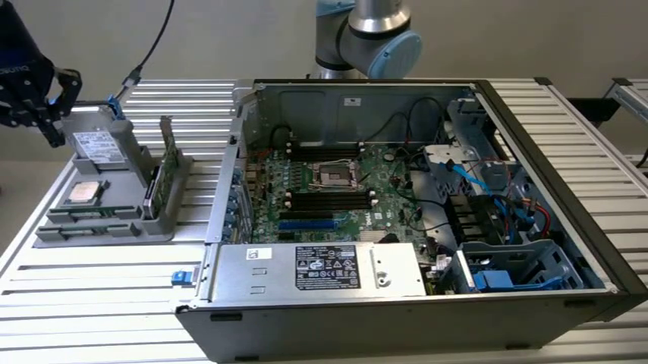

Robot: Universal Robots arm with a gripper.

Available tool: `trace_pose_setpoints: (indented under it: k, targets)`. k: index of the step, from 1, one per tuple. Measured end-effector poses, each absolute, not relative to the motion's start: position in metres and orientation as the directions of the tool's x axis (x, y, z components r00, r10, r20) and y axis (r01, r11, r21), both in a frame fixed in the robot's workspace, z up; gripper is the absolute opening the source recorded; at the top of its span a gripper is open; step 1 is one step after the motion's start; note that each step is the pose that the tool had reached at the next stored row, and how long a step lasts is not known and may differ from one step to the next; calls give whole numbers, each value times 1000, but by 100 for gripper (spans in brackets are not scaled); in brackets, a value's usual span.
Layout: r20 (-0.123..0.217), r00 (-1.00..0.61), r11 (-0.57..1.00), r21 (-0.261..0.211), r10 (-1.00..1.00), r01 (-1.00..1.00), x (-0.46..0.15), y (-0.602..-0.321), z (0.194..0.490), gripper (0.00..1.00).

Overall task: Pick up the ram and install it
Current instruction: 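Pick up the ram and move it above insertion slot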

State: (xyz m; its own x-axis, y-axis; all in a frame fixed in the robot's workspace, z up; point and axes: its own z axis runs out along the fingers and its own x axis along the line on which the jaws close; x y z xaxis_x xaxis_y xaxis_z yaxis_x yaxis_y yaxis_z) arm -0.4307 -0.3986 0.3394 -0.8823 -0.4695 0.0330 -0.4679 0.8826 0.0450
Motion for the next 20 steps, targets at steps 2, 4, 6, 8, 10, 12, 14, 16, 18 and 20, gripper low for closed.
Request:
trace_pose_setpoints:
  k: [2, 4, 6, 8, 10, 12, 14, 16, 18, 20]
  targets:
    - [33, -865, 865, 45, -501, -499, -431, -399, 339, 10]
    - [33, -846, 846, 45, -533, -531, -431, -399, 339, 10]
    - [33, -826, 826, 45, -563, -562, -431, -399, 339, 10]
    - [33, -805, 805, 45, -592, -591, -431, -399, 339, 10]
    - [33, -783, 783, 45, -621, -620, -431, -399, 338, 10]
    - [33, -760, 761, 45, -649, -648, -431, -399, 338, 10]
    - [33, -735, 736, 45, -677, -675, -431, -399, 337, 10]
    - [33, -711, 711, 45, -703, -701, -431, -399, 337, 10]
    - [33, -685, 686, 45, -728, -727, -431, -399, 337, 10]
    - [33, -657, 658, 45, -753, -752, -431, -399, 336, 10]
